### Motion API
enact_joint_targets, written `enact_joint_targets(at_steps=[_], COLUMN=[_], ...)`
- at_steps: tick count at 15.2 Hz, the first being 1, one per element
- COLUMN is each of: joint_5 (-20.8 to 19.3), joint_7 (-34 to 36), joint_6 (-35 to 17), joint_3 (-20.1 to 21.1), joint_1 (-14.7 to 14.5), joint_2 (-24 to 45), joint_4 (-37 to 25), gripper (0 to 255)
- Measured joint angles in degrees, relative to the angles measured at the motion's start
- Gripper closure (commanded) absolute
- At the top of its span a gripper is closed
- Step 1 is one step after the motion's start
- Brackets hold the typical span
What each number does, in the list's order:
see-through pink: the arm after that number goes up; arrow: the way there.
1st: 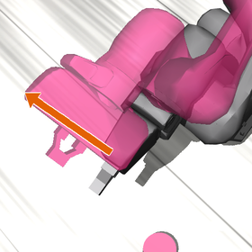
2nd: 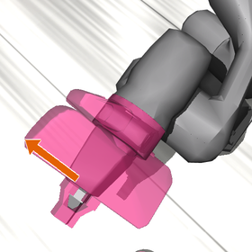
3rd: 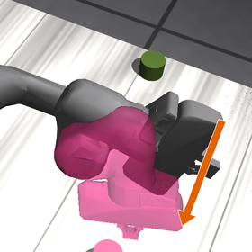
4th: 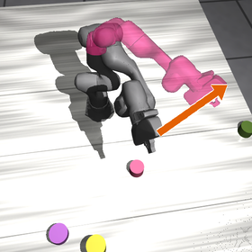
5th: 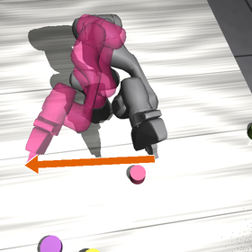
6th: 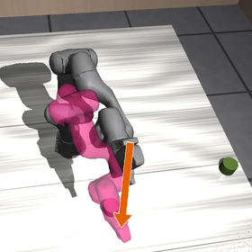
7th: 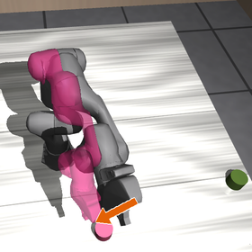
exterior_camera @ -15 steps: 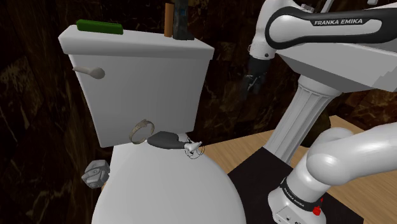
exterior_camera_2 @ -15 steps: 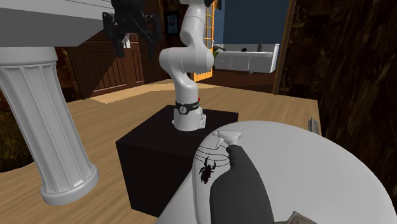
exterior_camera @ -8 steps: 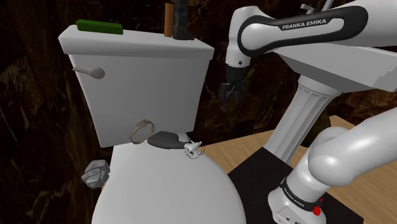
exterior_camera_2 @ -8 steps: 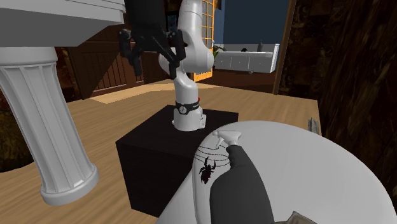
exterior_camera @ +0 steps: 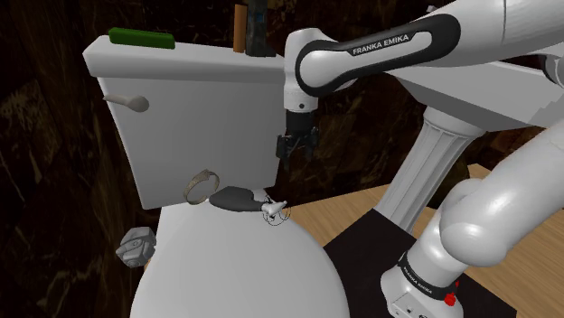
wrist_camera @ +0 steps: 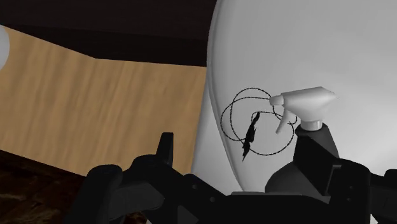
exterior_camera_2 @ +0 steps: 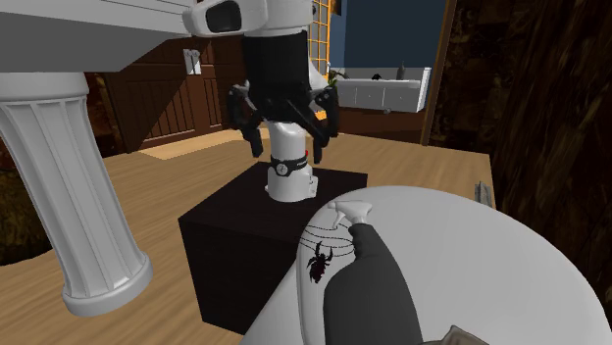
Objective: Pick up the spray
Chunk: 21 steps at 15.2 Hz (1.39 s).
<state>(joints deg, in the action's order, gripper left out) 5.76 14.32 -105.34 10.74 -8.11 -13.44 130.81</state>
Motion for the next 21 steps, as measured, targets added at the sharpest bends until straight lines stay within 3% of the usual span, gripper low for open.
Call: enact_joint_targets(at_steps=[12,20,21], joint_5=[2.31,1.80,1.78], joint_7=[10.67,11.26,11.24], joint_6=[-2.46,-7.27,-7.56], joint_3=[5.71,5.84,5.83], joint_1=[-5.25,-6.07,-6.09], joint_2=[24.47,29.29,29.43], joint_4=[-16.68,-16.25,-16.10], gripper=[0,0,255])
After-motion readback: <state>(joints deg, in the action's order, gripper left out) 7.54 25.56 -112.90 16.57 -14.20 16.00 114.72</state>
